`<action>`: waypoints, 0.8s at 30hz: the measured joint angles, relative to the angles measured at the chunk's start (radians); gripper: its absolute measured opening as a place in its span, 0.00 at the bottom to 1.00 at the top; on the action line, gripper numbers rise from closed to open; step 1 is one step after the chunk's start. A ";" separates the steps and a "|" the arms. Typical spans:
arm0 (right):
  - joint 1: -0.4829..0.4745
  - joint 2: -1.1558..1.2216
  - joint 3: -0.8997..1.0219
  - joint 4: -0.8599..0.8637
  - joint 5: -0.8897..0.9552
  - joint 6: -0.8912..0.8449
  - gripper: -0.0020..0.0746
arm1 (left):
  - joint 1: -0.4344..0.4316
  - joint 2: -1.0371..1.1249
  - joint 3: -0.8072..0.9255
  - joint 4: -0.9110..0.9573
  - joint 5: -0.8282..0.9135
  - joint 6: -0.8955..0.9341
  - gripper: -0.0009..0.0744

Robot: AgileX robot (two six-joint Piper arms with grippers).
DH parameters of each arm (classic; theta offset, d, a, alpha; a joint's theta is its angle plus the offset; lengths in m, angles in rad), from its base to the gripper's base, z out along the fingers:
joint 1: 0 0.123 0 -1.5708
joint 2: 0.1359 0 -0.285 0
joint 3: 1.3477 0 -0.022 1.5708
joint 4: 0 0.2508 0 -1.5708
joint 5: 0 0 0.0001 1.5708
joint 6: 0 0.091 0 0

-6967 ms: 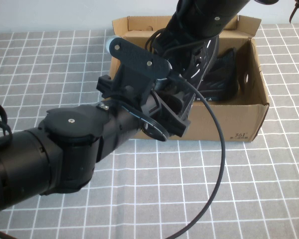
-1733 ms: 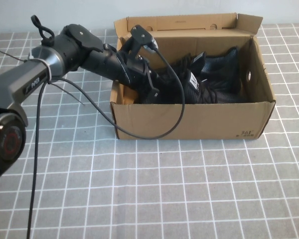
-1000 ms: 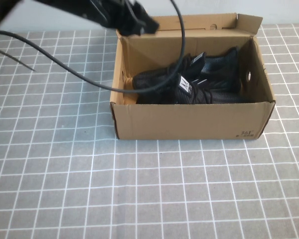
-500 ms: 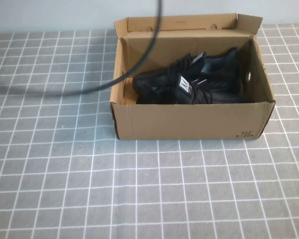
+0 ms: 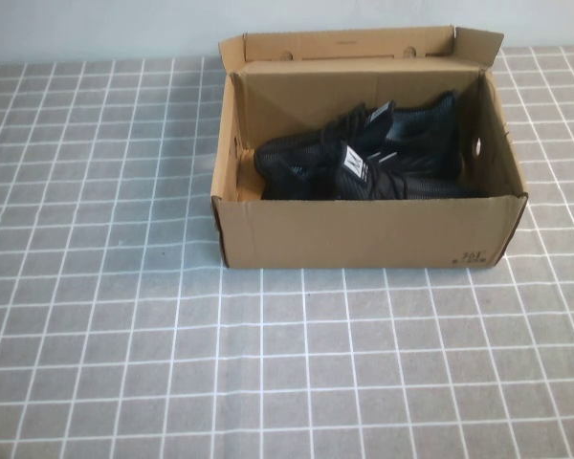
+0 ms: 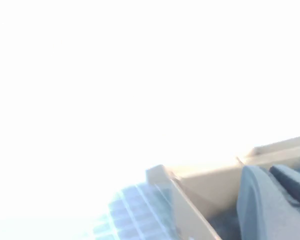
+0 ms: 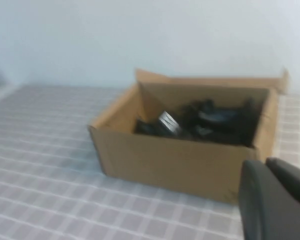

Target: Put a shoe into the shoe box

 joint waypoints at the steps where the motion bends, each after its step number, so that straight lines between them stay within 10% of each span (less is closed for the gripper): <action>1: 0.000 -0.006 0.039 0.018 -0.059 0.000 0.01 | 0.000 -0.077 0.073 -0.017 -0.047 -0.001 0.01; 13: 0.000 -0.008 0.312 0.083 -0.606 0.000 0.01 | 0.000 -0.425 0.442 -0.112 -0.081 -0.002 0.01; 24: 0.000 -0.008 0.340 0.083 -0.651 0.000 0.01 | 0.000 -0.425 0.490 -0.112 0.000 -0.002 0.01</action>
